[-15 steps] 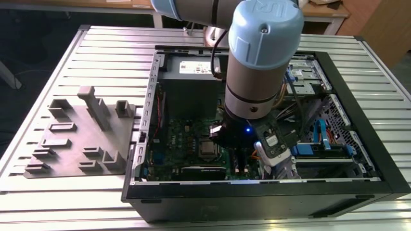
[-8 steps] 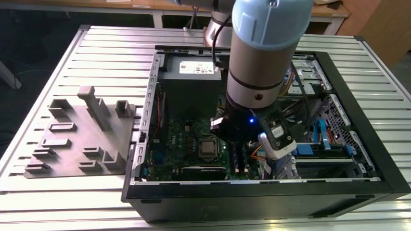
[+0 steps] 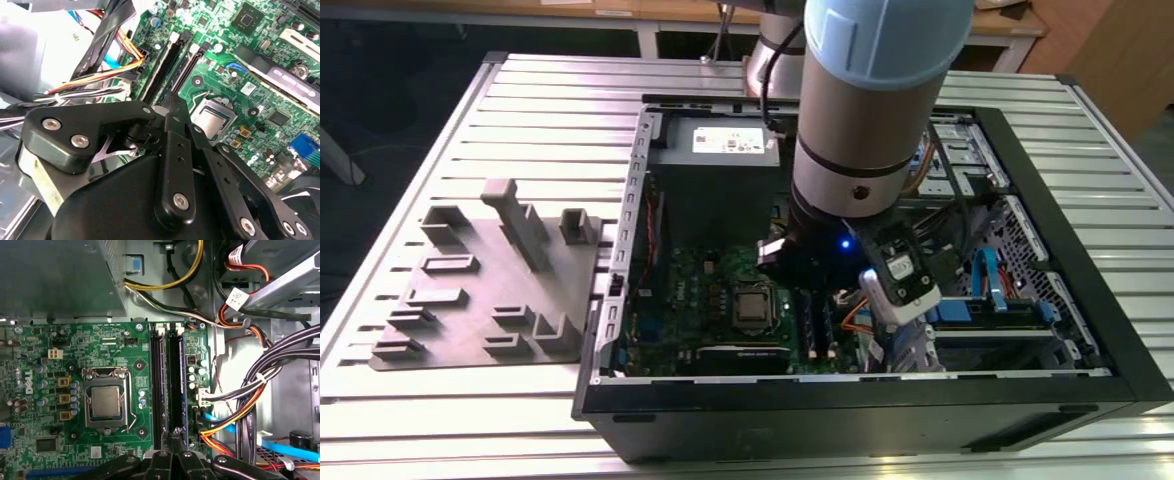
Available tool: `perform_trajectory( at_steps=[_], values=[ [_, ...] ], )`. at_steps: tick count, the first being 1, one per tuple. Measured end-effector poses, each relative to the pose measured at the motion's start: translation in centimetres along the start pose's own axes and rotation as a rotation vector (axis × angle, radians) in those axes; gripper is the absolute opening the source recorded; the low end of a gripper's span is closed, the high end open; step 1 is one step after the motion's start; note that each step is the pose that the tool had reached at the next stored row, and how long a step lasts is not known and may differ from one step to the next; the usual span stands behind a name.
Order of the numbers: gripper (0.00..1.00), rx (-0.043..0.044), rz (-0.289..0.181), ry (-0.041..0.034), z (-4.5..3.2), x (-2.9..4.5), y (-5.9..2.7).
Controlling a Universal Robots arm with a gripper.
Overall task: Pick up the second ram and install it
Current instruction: 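Press down the second ram until it locks into place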
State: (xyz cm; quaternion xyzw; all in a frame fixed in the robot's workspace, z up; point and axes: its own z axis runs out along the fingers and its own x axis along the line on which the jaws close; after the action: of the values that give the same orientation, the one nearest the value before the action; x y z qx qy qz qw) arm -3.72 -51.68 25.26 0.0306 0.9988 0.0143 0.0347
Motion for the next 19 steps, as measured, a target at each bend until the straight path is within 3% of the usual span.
perform_trajectory(
  at_steps=[10,19],
  values=[
    [0.07,-0.0002,0.0,0.0,0.13,0.17,2.51],
    [0.07,-0.0002,0.0,-0.0001,-0.08,0.17,2.79]
  ],
)
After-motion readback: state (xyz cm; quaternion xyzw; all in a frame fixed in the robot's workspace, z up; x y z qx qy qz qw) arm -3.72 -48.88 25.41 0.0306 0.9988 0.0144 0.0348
